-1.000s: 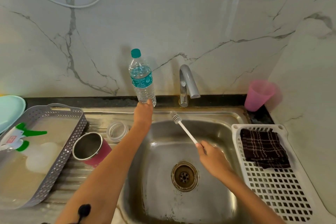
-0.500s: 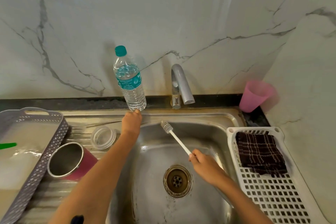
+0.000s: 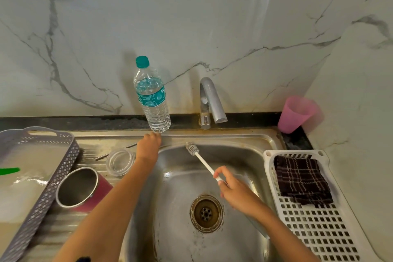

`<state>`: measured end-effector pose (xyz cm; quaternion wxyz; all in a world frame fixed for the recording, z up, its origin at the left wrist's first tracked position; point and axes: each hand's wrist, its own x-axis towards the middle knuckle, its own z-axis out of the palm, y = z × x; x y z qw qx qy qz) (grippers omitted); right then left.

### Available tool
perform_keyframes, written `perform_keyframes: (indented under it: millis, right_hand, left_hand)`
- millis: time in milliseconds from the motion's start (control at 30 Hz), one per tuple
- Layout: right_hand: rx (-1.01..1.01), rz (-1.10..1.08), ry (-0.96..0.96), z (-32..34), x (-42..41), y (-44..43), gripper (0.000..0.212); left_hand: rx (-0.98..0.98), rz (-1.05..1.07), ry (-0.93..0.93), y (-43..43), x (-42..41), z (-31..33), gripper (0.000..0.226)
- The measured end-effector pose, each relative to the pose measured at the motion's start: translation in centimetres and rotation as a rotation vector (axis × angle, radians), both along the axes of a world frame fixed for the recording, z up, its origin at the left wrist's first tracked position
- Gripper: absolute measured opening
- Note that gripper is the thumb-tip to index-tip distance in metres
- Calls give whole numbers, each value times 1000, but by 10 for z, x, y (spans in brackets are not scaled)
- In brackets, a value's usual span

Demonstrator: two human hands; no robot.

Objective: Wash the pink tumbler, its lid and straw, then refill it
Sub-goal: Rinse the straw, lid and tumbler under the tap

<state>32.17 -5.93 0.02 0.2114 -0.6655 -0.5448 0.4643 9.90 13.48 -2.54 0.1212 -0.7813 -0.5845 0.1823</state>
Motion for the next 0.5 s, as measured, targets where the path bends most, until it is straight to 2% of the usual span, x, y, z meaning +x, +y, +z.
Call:
perform_keyframes:
  millis: [133, 267, 333, 500]
  right_hand:
    - [14, -12, 97, 7, 0, -2, 24]
    - [-24, -66, 313, 22, 4, -3, 31]
    - [-69, -99, 452, 28, 8, -6, 33]
    - [-117, -185, 745, 44, 20, -16, 28]
  left_hand:
    - [4, 7, -41, -5, 0, 5, 57]
    - [48, 26, -137, -14, 7, 14, 55]
    - [80, 42, -246, -24, 13, 17, 52]
    - [111, 52, -698, -68, 29, 20, 32]
